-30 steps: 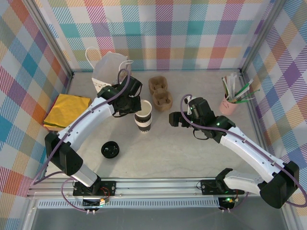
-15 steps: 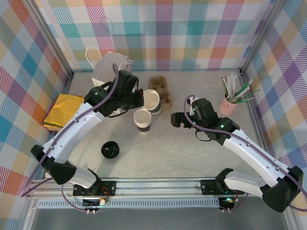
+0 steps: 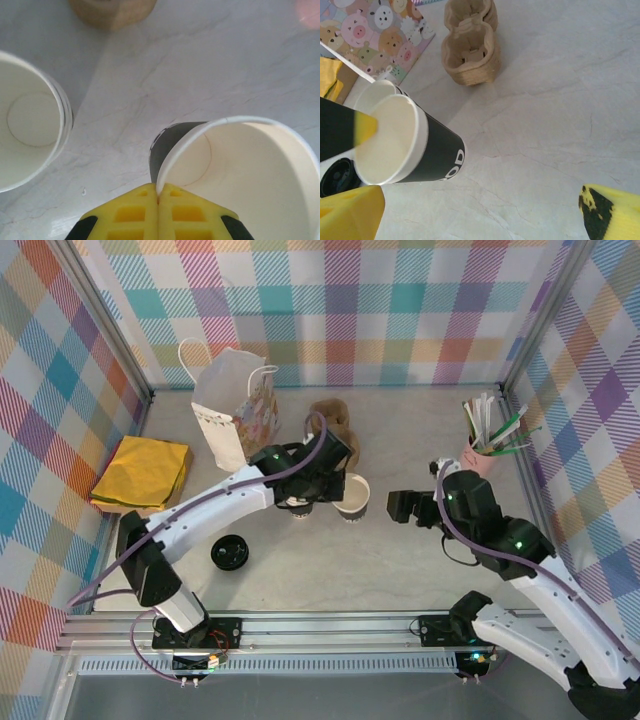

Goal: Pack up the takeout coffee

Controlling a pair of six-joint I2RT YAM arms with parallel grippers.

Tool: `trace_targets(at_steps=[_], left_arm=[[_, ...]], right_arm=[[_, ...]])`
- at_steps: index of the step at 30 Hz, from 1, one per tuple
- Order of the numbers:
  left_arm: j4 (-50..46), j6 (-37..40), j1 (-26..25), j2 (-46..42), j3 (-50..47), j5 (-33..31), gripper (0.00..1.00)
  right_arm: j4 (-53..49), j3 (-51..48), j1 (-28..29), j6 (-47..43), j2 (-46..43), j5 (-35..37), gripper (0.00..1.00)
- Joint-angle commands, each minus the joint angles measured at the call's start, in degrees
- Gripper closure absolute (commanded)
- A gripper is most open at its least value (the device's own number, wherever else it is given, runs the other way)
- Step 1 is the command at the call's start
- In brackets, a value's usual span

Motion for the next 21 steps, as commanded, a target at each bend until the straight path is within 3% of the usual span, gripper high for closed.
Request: trace_targets(at_steps=[1, 12, 21], left_arm=[[3.64, -2.49, -1.87, 2.37, -2.22, 0.8, 1.0], [7.1, -3.58, -3.32, 6.6, -6.48, 0.94, 1.0], [7.39, -3.83, -3.74, 8.77, -7.2, 0.78, 0.94]], right_arm=[[-3.36, -1.36, 0.21, 0.4, -1.96, 0.46, 0.01], [-1.22, -2.66, 0.21, -0.02, 0.66, -0.68, 0.01], [-0.12, -3.21, 0.21, 0.2, 2.01, -1.96, 0.01]])
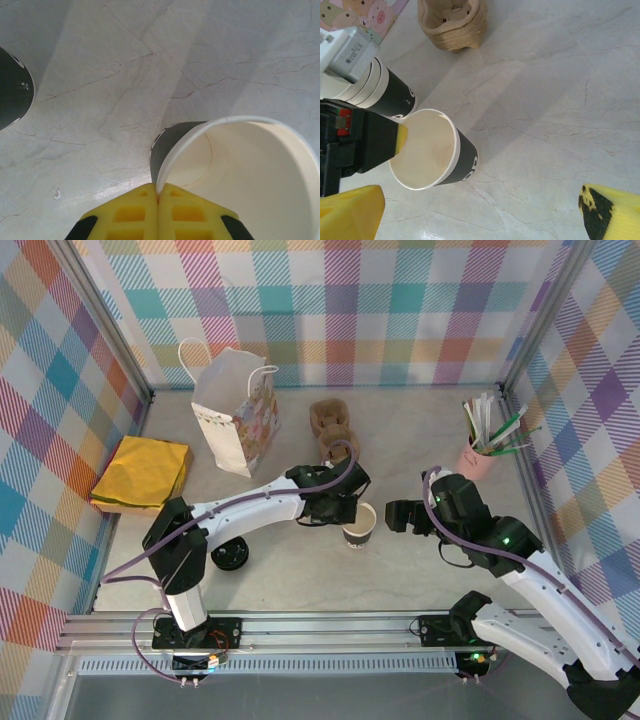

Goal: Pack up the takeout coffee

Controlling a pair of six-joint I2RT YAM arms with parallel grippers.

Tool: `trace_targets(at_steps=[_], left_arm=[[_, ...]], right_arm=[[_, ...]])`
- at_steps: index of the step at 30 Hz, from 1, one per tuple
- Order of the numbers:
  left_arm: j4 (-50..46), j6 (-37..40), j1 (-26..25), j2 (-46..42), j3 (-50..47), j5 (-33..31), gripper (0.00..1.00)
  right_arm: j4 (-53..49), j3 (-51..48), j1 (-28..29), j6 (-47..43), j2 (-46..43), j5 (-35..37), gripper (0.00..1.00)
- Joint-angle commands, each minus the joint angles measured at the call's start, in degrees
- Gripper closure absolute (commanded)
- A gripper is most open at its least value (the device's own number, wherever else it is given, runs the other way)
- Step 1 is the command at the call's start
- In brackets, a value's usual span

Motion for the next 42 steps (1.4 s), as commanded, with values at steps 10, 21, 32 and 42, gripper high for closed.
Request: trace_targets(at_steps=[10, 21, 32, 42], left_arm=[[0.54, -0.94, -1.32, 0.23, -1.17, -0.07, 0.79], [-7.13, -0.19, -1.08, -10.24, 1.29, -9.82, 0.25], [-16.42, -4.57, 4.39, -27.54, -6.96, -19.2, 0.0], [-22.4, -10.1, 14.16, -40.13, -18.29, -19.87, 0.0]], right_arm=[[2.12, -0.53, 0.21, -0.11, 0.23, -2.2, 0.01], [3.95, 0.76, 0.3, -0.61, 1.91, -8.2, 0.01], [8.11, 4.05, 1.25, -1.8, 6.82, -14.73, 0.01], [10.26, 8.1, 6.1, -2.92, 12.57, -15.02, 0.01]])
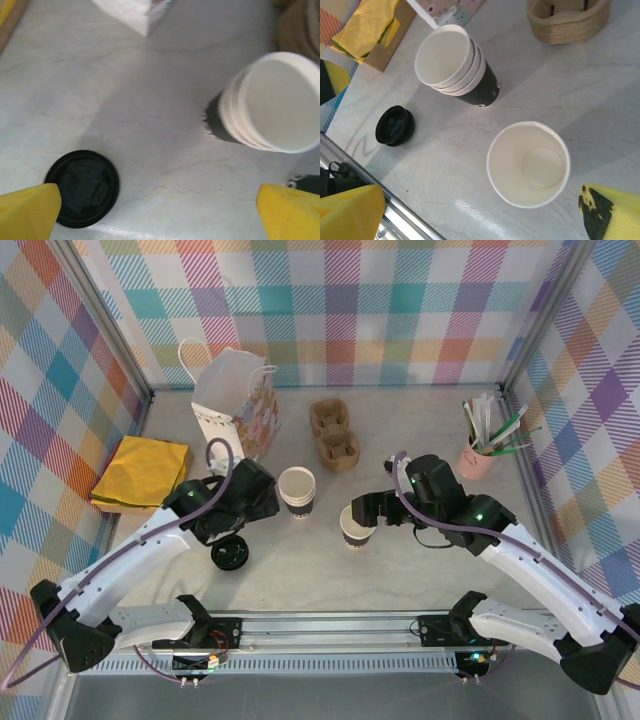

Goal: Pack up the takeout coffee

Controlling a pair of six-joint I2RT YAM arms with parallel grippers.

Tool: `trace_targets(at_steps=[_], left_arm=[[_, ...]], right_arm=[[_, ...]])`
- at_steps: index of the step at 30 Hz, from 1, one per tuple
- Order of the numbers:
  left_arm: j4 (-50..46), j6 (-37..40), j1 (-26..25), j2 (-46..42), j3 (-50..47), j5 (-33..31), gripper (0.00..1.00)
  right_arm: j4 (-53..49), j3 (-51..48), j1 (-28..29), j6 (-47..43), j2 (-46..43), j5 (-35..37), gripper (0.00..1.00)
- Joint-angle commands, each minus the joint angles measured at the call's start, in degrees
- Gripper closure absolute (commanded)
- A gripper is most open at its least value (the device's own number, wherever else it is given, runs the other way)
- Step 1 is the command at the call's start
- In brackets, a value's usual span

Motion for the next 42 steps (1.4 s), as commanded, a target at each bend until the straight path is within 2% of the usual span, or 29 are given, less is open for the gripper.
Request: trace_targets(at_steps=[1, 5, 10, 13, 15, 21, 24, 27, 32, 42], left_arm=[[-3.95, -2.72, 2.29, -3.14, -2.81, -0.96, 0.0], [-4.72, -3.01, 3.79, -4.72, -5.63, -0.26, 0.0], [-6.94, -4.59, 5.64, -4.8, -7.75, -3.03, 0.03], [-5.98, -4.79, 8.78, -4.85, -10.64, -1.11, 0.16], [-3.63, -4.79, 9.77, -5.08, -13.12, 1.11, 0.29], [2.86, -5.43, 10.29, -3.16, -18.47, 7.24, 0.43], [4.34, -5.14, 10.29, -1.19, -19.25, 7.78, 0.44], [3.04, -5.14, 10.91, 0.82, -19.13, 5.13, 0.46], [1.11, -6.35, 14.6, 1.32, -20.67, 3.07, 0.48], [3.6, -6.06, 20.6, -1.61, -26.65, 8.92, 0.53]], right_arm=[[2.33, 2.1, 2.02, -1.35, 1.59, -0.69, 0.01], [2.81, 3.17, 4.7, -1.88, 4.4, 0.99, 0.01], [3.48, 4.13, 6.72, -2.02, 7.36, 1.45, 0.01], [4.15, 4.5, 7.98, -2.11, 8.35, 1.92, 0.01], [4.41, 4.46, 8.55, -2.16, 8.88, 2.25, 0.01], [4.87, 3.75, 9.26, -1.98, 9.52, 2.8, 0.01], [4.91, 3.36, 9.34, -1.98, 9.43, 2.88, 0.01], [4.95, 3.01, 9.36, -1.98, 9.12, 2.97, 0.01], [4.91, 2.39, 9.45, -1.73, 8.5, 3.84, 0.01], [5.25, 1.51, 9.51, -1.98, 7.49, 4.2, 0.01]])
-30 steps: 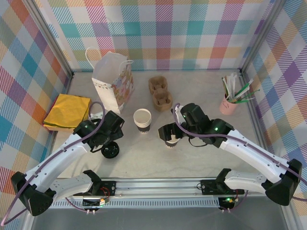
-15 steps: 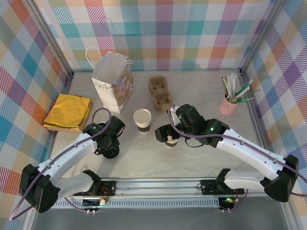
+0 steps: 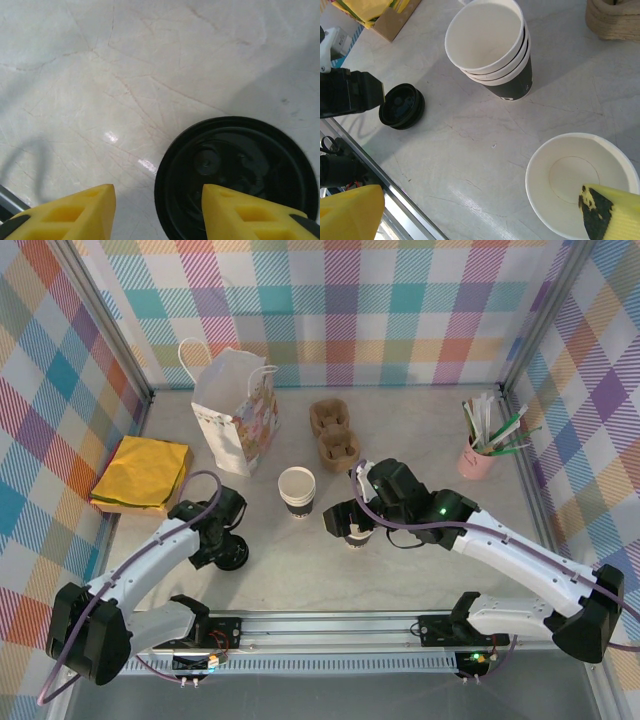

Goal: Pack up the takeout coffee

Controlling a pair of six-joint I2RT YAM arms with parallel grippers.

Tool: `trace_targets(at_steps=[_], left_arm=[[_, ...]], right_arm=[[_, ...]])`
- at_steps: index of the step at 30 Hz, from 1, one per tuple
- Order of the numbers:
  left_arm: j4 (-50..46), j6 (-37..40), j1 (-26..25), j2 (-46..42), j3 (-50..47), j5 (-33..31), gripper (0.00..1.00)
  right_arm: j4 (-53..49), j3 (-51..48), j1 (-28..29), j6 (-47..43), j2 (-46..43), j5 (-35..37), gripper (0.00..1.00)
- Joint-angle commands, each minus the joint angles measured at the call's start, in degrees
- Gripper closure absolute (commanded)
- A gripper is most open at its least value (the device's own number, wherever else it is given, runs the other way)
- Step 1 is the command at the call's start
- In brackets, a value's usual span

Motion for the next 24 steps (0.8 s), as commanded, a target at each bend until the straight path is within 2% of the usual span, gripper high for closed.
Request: trace_targets(at_steps=[1, 7, 24], left_arm=[[0.93, -0.37, 1.72, -1.47, -1.93, 3.05, 0.54], [2.71, -0.7, 2.38, -0.86, -3.67, 5.29, 0.57], [5.34, -0.58, 2.83, 0.14, -6.03, 5.53, 0.69]], right_arm=[[1.37, -0.85, 0.36, -0.67, -1.25, 0.64, 0.01], [1.36, -1.09, 0.43, -0.69, -1.51, 0.8, 0.01], [1.14, -1.53, 0.44, -0.41, -2.44, 1.47, 0.01]])
